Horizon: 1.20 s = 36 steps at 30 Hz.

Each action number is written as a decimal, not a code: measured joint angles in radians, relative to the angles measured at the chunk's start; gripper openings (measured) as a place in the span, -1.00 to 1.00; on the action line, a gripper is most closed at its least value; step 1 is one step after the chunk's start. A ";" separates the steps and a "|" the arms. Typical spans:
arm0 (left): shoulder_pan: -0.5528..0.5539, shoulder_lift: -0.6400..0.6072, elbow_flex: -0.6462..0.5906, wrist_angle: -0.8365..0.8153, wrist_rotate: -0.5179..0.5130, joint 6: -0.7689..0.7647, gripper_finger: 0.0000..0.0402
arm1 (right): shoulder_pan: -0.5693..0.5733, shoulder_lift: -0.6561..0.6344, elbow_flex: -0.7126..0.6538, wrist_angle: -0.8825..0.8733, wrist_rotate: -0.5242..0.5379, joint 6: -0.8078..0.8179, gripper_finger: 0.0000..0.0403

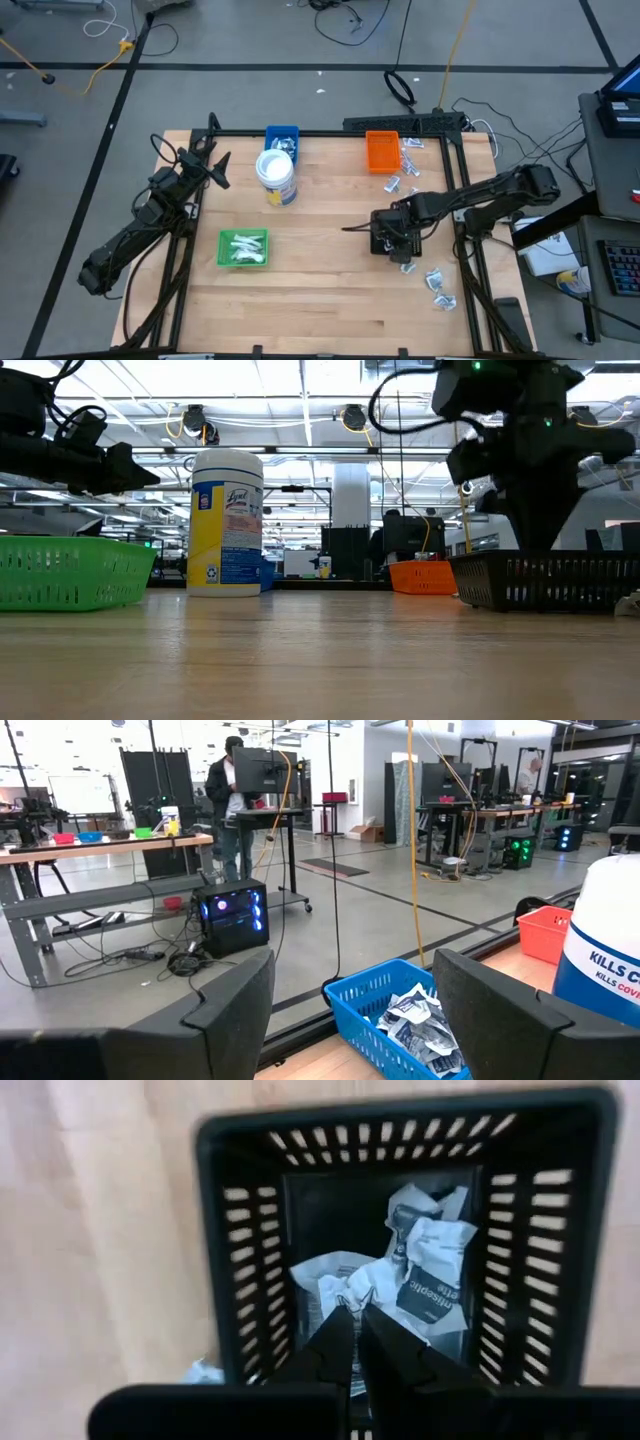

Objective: Pick & Place First Aid Supplies
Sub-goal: Put the gray towelette pack into the black bin

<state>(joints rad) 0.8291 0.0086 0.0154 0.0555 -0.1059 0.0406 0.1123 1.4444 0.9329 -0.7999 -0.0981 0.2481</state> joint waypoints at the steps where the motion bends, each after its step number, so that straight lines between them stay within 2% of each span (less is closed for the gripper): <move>1: 0.000 0.000 0.000 0.000 0.000 0.000 0.36 | 0.000 0.002 -0.014 0.013 0.012 0.000 -0.97; 7: 0.000 0.000 0.000 0.000 0.000 0.000 0.36 | 0.000 0.002 -0.054 0.030 0.092 0.001 -0.95; 14: 0.000 0.000 0.000 0.000 0.000 0.000 0.36 | 0.000 0.002 -0.054 0.033 0.088 -0.003 -0.84; 17: 0.000 0.000 0.000 0.000 0.000 0.000 0.36 | 0.000 0.002 -0.054 0.025 0.087 -0.005 -0.70; 24: 0.000 0.000 0.000 0.000 0.000 0.000 0.36 | 0.000 0.002 -0.037 -0.071 0.067 -0.014 -0.25; 29: 0.000 0.000 0.000 0.000 0.000 0.000 0.36 | 0.012 0.002 0.031 -0.178 0.068 -0.116 -0.08; 36: 0.000 0.000 0.000 0.000 0.000 0.000 0.36 | 0.104 0.001 0.130 -0.252 0.067 -0.317 -0.10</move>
<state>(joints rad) 0.8289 0.0083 0.0154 0.0556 -0.1059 0.0406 0.2164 1.4456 1.0627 -1.0522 -0.0307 -0.0684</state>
